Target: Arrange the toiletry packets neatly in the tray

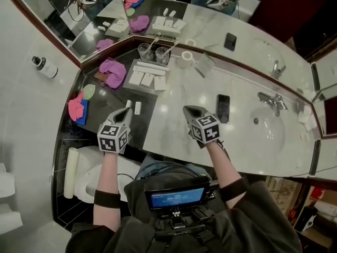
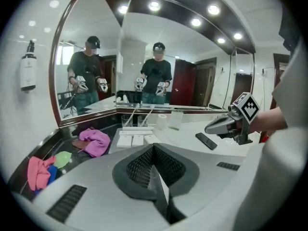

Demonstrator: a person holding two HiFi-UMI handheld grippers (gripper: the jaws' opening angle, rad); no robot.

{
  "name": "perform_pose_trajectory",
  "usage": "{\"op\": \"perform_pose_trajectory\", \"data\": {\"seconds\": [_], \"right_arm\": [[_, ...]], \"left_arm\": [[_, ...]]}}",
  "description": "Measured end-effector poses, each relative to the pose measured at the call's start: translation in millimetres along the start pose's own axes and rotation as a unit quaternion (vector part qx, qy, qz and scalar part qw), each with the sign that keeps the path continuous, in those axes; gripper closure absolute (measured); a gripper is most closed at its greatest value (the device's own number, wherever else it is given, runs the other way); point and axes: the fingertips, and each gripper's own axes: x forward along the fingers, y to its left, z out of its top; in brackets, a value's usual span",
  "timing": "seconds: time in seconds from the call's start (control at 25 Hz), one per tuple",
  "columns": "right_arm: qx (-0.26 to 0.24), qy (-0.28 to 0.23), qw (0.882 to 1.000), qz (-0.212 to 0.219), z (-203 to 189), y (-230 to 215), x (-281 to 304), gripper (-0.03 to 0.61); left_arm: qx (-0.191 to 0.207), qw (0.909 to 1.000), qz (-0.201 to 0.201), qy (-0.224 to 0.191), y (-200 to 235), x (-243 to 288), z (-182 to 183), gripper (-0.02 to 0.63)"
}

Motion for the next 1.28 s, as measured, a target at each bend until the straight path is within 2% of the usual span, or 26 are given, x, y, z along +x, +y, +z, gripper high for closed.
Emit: {"op": "perform_pose_trajectory", "data": {"seconds": [0.2, 0.48, 0.64, 0.72, 0.84, 1.08, 1.16, 1.28], "right_arm": [[0.004, 0.004, 1.000, -0.004, -5.9, -1.6, 1.5, 0.563], [0.013, 0.009, 1.000, -0.017, -6.2, -0.5, 9.1, 0.562], [0.006, 0.025, 0.999, -0.042, -7.9, -3.9, 26.6, 0.557], [0.004, 0.034, 0.998, -0.052, -4.3, -5.0, 38.6, 0.499], [0.010, 0.046, 0.997, -0.060, 5.5, -5.4, 63.0, 0.367], [0.034, 0.077, 0.992, -0.089, 20.3, -11.0, 122.0, 0.207], [0.032, 0.098, 0.989, -0.103, 18.6, -16.8, 141.8, 0.189], [0.034, 0.109, 0.987, -0.109, 36.2, -17.4, 167.5, 0.187]], "left_arm": [[-0.021, 0.9993, 0.030, -0.013, 10.8, -6.4, 0.7, 0.614], [-0.030, 0.9987, 0.035, -0.019, 17.9, -1.4, 3.3, 0.612], [-0.029, 0.9990, 0.031, -0.015, 23.8, 2.0, 2.3, 0.612], [-0.028, 0.9992, 0.028, -0.011, 27.0, 5.0, 1.2, 0.612], [-0.026, 0.9994, 0.022, -0.002, 34.2, 11.3, -1.5, 0.612], [-0.025, 0.9996, 0.003, 0.012, 49.0, 24.7, -8.9, 0.612], [-0.028, 0.9995, -0.004, 0.017, 54.1, 29.1, -12.2, 0.612], [-0.032, 0.9992, -0.011, 0.022, 61.7, 35.0, -16.7, 0.612]]}}
